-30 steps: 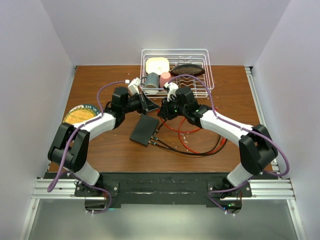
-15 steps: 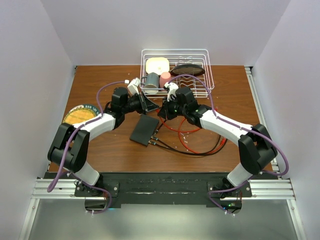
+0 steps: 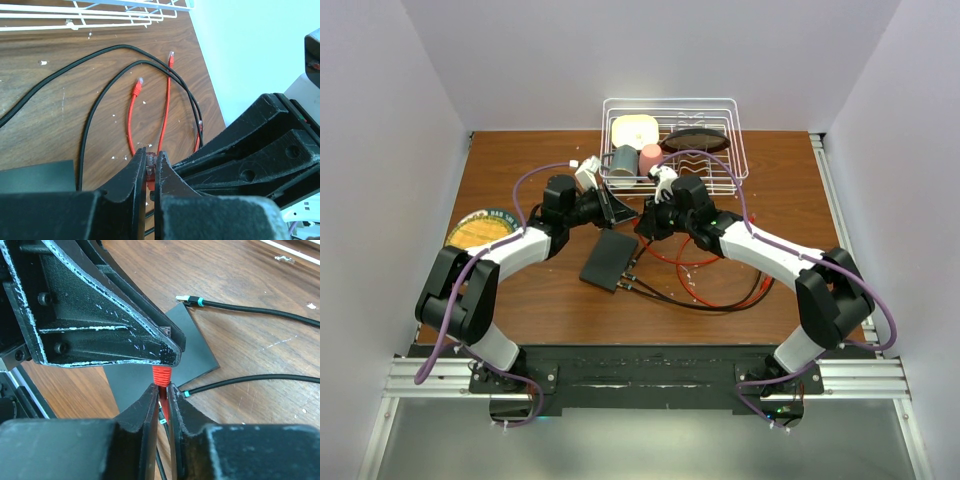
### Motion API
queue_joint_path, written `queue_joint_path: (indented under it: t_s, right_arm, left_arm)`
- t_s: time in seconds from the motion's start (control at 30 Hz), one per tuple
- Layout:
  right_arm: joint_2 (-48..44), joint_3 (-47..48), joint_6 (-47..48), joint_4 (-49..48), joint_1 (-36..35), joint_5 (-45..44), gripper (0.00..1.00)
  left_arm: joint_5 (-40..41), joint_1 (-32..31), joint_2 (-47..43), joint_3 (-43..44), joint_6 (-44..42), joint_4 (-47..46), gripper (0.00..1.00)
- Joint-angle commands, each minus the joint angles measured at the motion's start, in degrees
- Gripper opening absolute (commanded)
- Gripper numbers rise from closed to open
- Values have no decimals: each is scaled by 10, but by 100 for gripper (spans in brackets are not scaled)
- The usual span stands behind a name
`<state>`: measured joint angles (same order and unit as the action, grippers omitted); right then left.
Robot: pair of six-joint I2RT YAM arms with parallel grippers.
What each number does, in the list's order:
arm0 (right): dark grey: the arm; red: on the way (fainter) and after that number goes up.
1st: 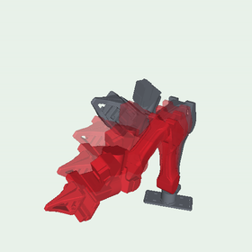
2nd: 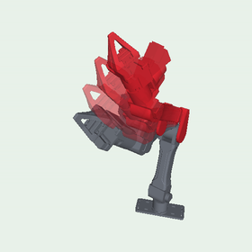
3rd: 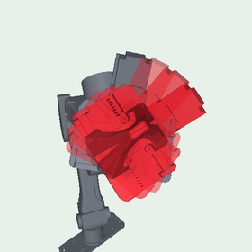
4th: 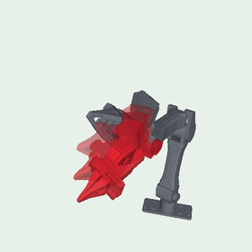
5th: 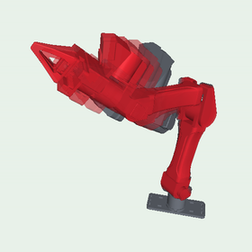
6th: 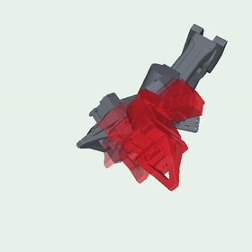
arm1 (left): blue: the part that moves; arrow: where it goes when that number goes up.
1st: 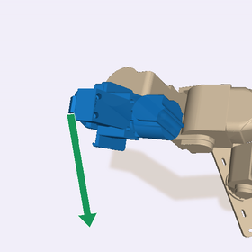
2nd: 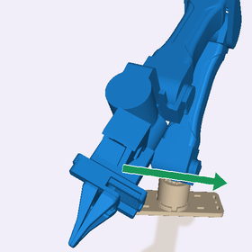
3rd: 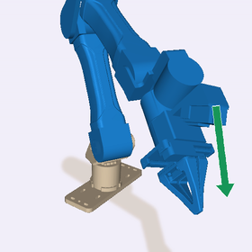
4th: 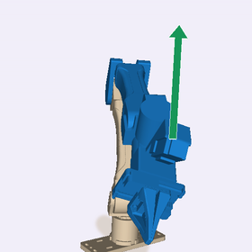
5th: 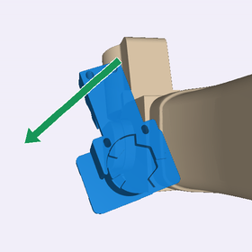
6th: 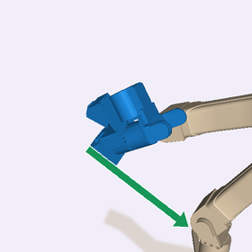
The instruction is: Insert the plug into the switch port
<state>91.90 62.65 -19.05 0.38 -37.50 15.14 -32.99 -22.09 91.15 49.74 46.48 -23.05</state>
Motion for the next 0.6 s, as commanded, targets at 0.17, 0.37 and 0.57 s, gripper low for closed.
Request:
queue_joint_path:
  t_s: [0.17, 0.37, 0.57]
  right_arm:
    - [15, 9, -11, -50, -7, 30, 0]
    - [14, 9, -4, -45, -6, 25, 0]
    - [9, 4, -1, -40, -7, 19, 0]
  left_arm:
    - [-21, -2, -19, 0, 5, -24, 0]
    - [-23, -2, -17, 1, 2, -22, 0]
    - [-24, -2, -15, 4, -2, -18, 0]
